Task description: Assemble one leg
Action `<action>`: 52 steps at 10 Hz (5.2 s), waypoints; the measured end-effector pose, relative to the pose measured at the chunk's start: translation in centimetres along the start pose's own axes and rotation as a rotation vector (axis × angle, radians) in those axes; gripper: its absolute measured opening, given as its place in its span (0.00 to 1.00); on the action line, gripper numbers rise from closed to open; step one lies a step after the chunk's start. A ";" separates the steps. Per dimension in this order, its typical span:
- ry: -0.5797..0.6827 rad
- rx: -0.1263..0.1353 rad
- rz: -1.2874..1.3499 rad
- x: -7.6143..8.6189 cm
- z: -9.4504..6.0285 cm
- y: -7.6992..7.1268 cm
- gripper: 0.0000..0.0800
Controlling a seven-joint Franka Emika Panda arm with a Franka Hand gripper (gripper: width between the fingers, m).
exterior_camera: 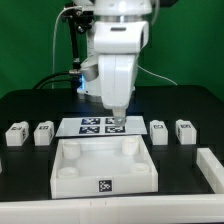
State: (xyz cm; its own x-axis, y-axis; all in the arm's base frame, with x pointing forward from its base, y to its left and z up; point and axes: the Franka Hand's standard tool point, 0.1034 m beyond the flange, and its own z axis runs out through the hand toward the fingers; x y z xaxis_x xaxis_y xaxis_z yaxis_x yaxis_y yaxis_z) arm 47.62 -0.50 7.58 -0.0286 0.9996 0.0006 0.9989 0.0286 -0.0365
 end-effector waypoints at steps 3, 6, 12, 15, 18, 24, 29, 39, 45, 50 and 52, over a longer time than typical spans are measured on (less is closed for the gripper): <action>0.023 0.028 0.010 -1.1 4.8 -2.9 0.81; 0.034 0.049 0.027 -1.4 7.0 -3.6 0.81; 0.033 0.051 0.035 -1.5 7.0 -3.6 0.25; 0.033 0.038 0.035 -1.6 6.9 -3.3 0.08; 0.033 0.038 0.035 -1.6 6.9 -3.3 0.08; 0.053 0.006 0.048 2.5 6.8 -0.9 0.08; 0.073 -0.011 0.047 6.9 6.8 1.9 0.08; 0.078 -0.012 0.052 7.6 6.9 1.9 0.58; 0.078 -0.011 0.055 7.4 6.9 1.9 0.81; 0.062 -0.050 0.248 8.7 2.7 0.5 0.81; 0.065 -0.041 0.571 11.4 1.7 -1.3 0.81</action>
Offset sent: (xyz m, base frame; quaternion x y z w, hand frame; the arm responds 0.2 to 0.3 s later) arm -0.0163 0.0121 -0.0444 -0.0024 0.0341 0.0493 0.9982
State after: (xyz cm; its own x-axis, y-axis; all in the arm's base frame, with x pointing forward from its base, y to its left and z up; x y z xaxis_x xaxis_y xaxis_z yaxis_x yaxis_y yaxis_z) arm 45.95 10.91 5.90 0.5166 0.8545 0.0538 0.8560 -0.5169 -0.0108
